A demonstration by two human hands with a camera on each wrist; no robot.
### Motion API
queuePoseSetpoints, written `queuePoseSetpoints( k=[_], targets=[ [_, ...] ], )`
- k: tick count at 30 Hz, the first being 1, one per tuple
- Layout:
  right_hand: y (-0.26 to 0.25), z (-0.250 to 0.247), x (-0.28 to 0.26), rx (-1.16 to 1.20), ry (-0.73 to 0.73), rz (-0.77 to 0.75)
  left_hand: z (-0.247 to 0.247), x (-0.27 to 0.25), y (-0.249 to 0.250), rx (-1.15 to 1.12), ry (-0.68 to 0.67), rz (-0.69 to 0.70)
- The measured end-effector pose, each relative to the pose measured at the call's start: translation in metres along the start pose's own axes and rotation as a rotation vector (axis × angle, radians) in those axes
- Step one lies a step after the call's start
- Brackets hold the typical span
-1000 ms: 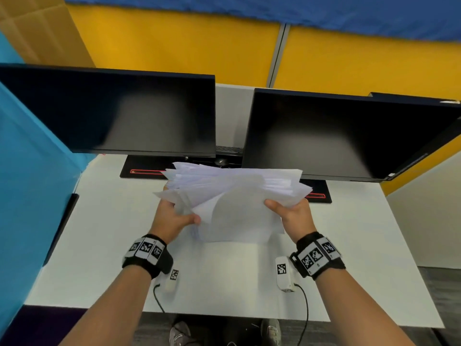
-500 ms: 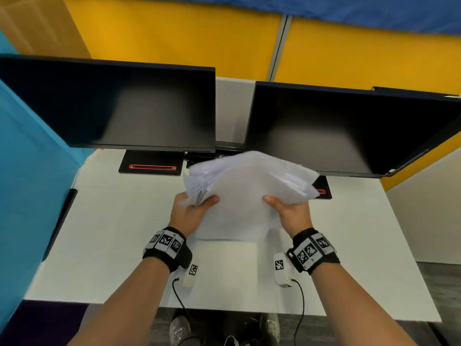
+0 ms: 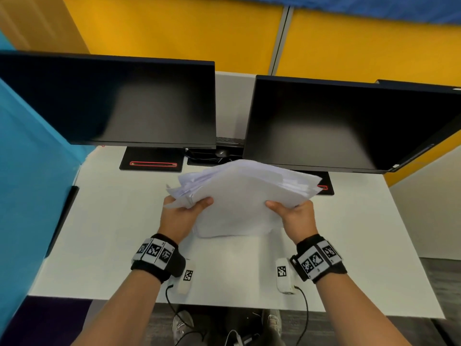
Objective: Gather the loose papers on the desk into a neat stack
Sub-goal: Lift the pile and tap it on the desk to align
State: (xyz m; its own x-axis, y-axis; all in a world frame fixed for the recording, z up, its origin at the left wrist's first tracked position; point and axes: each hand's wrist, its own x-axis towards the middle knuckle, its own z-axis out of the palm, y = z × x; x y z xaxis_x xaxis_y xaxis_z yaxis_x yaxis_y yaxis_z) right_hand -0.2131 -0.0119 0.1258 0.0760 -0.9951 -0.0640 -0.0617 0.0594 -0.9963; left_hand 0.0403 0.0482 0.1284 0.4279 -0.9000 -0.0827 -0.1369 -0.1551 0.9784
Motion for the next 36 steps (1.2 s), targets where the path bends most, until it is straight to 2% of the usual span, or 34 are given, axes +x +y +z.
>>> queuePoseSetpoints(
  k=[3,6,10,14,18,20,22,25,27,29,33,36],
  targets=[
    [-0.011,-0.007,-0.002,0.027,-0.015,-0.078,-0.007,0.001,0.01,0.011,-0.012,0.103],
    [-0.006,-0.012,-0.001,-0.043,-0.121,-0.052,-0.009,-0.001,0.007,0.004,-0.051,0.113],
    [-0.007,-0.003,0.002,-0.107,-0.064,-0.045,0.001,-0.002,0.014,-0.01,-0.001,0.107],
    [-0.016,-0.007,0.003,-0.06,-0.018,-0.102,-0.002,-0.004,0.024,-0.051,0.008,0.184],
    [-0.005,-0.01,-0.001,-0.061,-0.056,0.024,0.0,-0.01,0.02,-0.068,-0.008,0.133],
    [-0.006,-0.009,-0.004,-0.006,-0.012,0.028,0.001,-0.01,0.023,-0.066,0.006,0.169],
    [-0.014,-0.007,-0.008,0.096,0.028,-0.008,0.002,-0.011,0.031,-0.099,0.044,0.227],
    [-0.03,0.002,-0.014,0.17,0.056,-0.079,0.012,-0.02,0.049,-0.282,0.171,0.28],
    [-0.039,0.012,-0.013,0.189,0.124,-0.101,0.022,-0.021,0.062,-0.298,0.3,0.253],
    [-0.046,0.02,-0.009,0.213,0.225,-0.088,0.029,-0.018,0.069,-0.281,0.365,0.228],
    [-0.052,0.026,-0.001,0.21,0.312,-0.014,0.035,-0.011,0.07,-0.22,0.374,0.24],
    [-0.052,0.026,-0.003,0.224,0.254,-0.033,0.028,-0.011,0.067,-0.207,0.23,0.251]
  ],
)
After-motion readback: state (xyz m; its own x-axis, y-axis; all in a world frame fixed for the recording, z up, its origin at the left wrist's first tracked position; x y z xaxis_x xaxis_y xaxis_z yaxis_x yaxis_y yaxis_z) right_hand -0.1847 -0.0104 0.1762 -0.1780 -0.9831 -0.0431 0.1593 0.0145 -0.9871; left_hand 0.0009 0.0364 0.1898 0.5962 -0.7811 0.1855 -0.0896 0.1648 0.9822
